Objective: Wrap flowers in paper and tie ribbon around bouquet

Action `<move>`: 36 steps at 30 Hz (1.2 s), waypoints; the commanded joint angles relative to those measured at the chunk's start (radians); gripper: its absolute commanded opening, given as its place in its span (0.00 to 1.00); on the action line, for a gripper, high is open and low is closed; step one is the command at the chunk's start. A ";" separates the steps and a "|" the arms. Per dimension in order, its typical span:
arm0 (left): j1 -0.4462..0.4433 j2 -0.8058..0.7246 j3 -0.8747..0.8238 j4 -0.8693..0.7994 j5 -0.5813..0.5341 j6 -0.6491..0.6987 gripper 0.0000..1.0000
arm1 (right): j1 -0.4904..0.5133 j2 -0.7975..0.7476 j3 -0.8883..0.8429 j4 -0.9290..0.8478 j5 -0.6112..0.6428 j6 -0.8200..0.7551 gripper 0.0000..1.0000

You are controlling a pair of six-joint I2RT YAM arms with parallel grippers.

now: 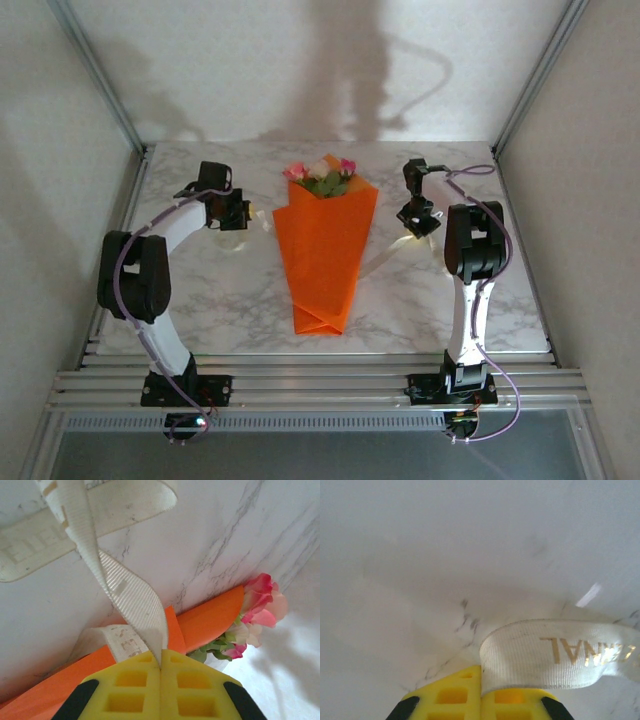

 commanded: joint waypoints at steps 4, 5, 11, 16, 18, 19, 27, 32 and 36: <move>0.055 -0.045 0.039 -0.043 0.000 0.119 0.00 | -0.012 -0.109 0.106 0.008 0.085 -0.060 0.00; 0.055 -0.044 0.083 -0.071 -0.011 0.153 0.00 | -0.012 -0.136 0.110 0.025 0.086 -0.070 0.00; 0.012 -0.017 0.307 -0.244 -0.048 0.356 0.00 | -0.014 -0.224 0.091 0.063 0.054 -0.077 0.00; -0.037 -0.066 0.287 -0.320 -0.075 0.437 0.00 | -0.015 -0.280 0.016 0.092 0.052 -0.072 0.00; -0.037 -0.102 0.232 -0.315 -0.084 0.439 0.00 | -0.021 -0.299 -0.005 0.090 0.057 -0.072 0.00; -0.036 -0.114 0.213 -0.318 -0.091 0.441 0.00 | -0.023 -0.306 -0.012 0.088 0.060 -0.073 0.00; -0.035 -0.163 0.116 -0.350 -0.135 0.499 0.00 | -0.041 -0.374 -0.077 0.058 0.109 -0.107 0.00; -0.058 -0.149 0.099 -0.348 -0.137 0.509 0.00 | -0.041 -0.396 -0.111 0.007 0.125 -0.108 0.00; -0.113 -0.134 0.143 -0.360 -0.177 0.525 0.00 | -0.042 -0.429 -0.184 -0.002 0.125 -0.100 0.00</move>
